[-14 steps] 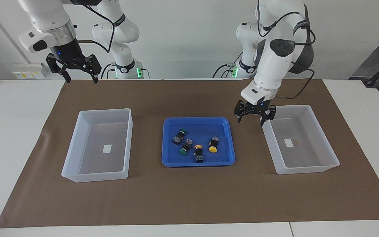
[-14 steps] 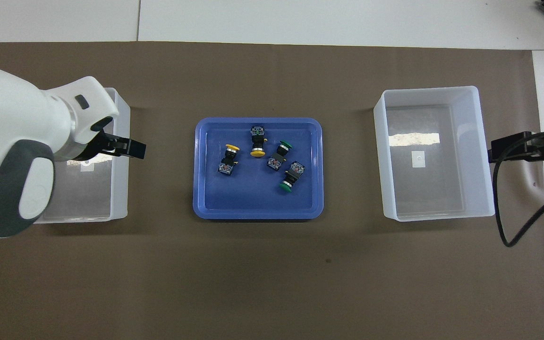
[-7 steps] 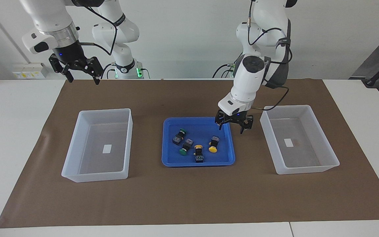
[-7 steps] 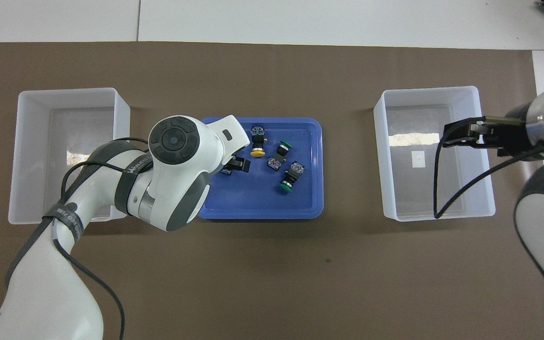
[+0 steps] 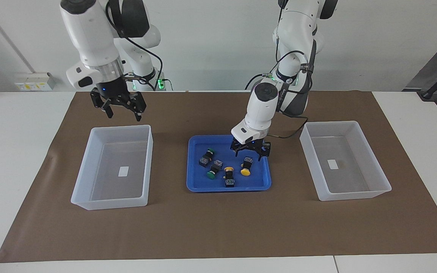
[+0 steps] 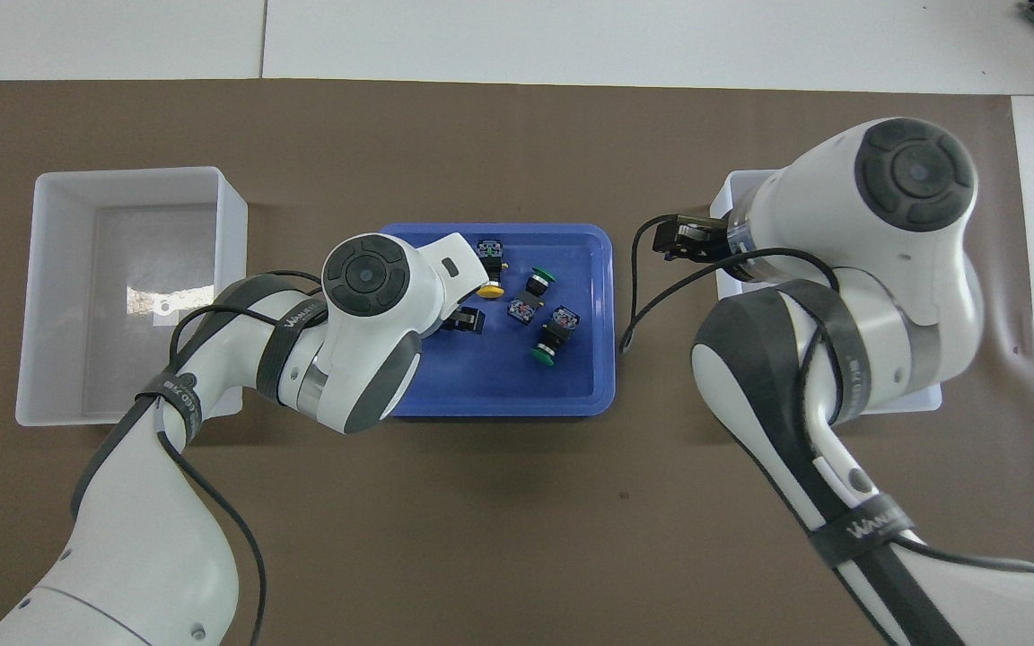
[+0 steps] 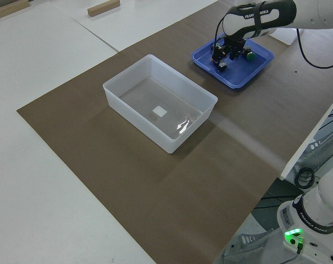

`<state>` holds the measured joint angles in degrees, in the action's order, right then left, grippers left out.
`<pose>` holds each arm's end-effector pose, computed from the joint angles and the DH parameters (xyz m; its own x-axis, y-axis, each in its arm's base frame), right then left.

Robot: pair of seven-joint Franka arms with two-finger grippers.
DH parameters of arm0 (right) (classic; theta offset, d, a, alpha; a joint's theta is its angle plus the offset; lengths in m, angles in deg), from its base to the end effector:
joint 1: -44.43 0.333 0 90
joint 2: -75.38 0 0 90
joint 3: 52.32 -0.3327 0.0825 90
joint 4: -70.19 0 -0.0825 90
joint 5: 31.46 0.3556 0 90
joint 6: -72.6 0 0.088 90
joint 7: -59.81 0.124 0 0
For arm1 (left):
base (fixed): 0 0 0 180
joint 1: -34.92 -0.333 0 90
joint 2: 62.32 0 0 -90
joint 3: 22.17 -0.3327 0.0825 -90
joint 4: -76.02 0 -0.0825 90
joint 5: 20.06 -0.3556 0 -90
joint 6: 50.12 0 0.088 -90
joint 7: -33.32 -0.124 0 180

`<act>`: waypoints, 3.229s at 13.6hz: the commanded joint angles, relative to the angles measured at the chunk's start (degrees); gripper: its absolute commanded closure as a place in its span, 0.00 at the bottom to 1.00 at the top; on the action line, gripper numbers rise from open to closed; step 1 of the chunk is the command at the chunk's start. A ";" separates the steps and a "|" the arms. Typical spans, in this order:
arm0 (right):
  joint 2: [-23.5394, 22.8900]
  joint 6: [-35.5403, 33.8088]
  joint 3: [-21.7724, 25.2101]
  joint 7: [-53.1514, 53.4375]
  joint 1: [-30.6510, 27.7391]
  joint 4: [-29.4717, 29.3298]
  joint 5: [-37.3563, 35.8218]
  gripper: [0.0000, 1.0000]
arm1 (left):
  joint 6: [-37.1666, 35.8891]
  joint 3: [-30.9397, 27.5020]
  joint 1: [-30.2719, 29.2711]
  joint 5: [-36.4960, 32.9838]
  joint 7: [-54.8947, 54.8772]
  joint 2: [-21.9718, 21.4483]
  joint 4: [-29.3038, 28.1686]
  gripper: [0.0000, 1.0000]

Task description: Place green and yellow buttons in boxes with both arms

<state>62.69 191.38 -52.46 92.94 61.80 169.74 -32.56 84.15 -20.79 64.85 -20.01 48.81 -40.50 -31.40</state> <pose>0.5874 0.1839 0.4681 0.9593 -0.2623 0.1047 -0.2586 -0.9648 -0.0478 0.5357 -0.3246 0.3344 0.9600 -0.2678 0.0820 -0.2712 -0.9620 0.0327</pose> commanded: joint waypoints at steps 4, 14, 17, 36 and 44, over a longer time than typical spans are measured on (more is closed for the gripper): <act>-5.77 11.88 -0.21 11.95 6.63 3.09 1.81 0.00 | 0.55 -1.30 0.92 0.14 2.27 -1.43 -1.47 1.00; -13.33 25.00 -0.21 4.49 10.85 3.28 1.55 0.00 | -12.72 -1.56 -18.48 0.05 -5.26 -17.86 -1.73 1.00; -15.17 27.28 -0.21 0.98 11.03 3.36 1.37 0.00 | -9.23 -1.30 -25.95 0.05 -16.59 -17.87 -2.60 1.00; -15.79 28.24 -0.21 3.60 11.47 1.96 2.25 0.21 | 1.64 -1.13 -31.08 0.05 -28.06 -14.78 -6.76 0.00; -15.79 30.64 -0.21 4.58 11.82 4.25 2.25 1.00 | -6.31 -0.77 -23.35 0.05 -21.99 -17.87 -2.44 0.00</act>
<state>46.56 222.38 -52.46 97.10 73.62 174.10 -31.41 78.16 -20.93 39.39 -20.06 25.44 -58.55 -33.96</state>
